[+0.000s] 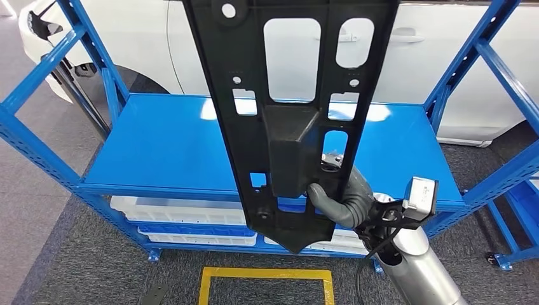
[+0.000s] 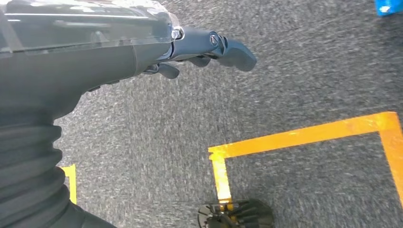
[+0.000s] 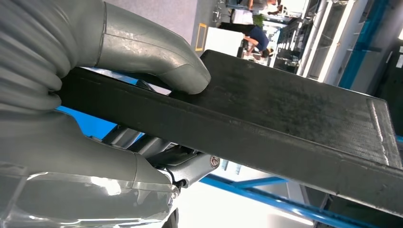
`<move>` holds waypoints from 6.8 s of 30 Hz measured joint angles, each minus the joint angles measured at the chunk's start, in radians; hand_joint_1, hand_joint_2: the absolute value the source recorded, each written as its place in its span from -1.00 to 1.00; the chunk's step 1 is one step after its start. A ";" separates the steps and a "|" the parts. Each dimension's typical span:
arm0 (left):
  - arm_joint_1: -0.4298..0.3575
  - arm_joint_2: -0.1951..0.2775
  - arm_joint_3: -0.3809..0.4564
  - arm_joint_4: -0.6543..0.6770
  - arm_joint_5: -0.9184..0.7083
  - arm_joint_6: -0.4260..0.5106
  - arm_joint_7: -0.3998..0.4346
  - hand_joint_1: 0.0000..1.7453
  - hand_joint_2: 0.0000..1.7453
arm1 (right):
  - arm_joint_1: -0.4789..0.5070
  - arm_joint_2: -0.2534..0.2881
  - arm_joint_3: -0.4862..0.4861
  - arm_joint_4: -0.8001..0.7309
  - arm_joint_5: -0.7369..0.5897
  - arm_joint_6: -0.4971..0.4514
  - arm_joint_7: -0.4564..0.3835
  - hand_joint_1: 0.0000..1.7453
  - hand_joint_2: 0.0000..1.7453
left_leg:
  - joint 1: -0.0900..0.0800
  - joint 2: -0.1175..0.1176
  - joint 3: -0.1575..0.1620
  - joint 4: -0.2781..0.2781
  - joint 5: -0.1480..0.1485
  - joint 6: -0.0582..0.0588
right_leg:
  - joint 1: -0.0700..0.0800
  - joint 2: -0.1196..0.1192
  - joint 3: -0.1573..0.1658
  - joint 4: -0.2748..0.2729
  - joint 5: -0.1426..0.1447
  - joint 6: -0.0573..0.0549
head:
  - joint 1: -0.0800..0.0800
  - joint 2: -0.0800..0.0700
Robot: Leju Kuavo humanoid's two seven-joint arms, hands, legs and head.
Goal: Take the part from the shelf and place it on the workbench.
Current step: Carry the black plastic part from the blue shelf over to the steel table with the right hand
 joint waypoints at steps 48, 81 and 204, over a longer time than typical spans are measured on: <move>0.010 0.001 0.002 0.000 0.026 -0.004 -0.027 -1.00 1.00 | -0.041 0.020 -0.004 0.051 -0.006 0.034 -0.012 1.00 1.00 | 0.001 -0.001 -0.135 0.186 -0.077 -0.051 | 0.003 -0.007 0.116 -0.066 -0.009 -0.057 | 0.000 0.000; 0.014 -0.002 0.002 0.000 0.023 -0.014 -0.037 -1.00 1.00 | -0.058 0.022 -0.003 0.060 -0.033 0.012 0.029 1.00 1.00 | 0.003 -0.001 -0.175 0.289 -0.105 -0.061 | 0.007 -0.006 0.107 -0.067 -0.002 -0.062 | 0.000 0.000; 0.076 -0.015 0.002 0.000 0.034 0.064 0.013 -1.00 1.00 | 0.478 0.315 -0.168 -0.116 0.265 0.001 -0.204 1.00 1.00 | 0.002 0.010 -0.113 0.274 -0.161 -0.061 | 0.010 0.030 0.103 -0.072 0.003 -0.069 | 0.000 0.000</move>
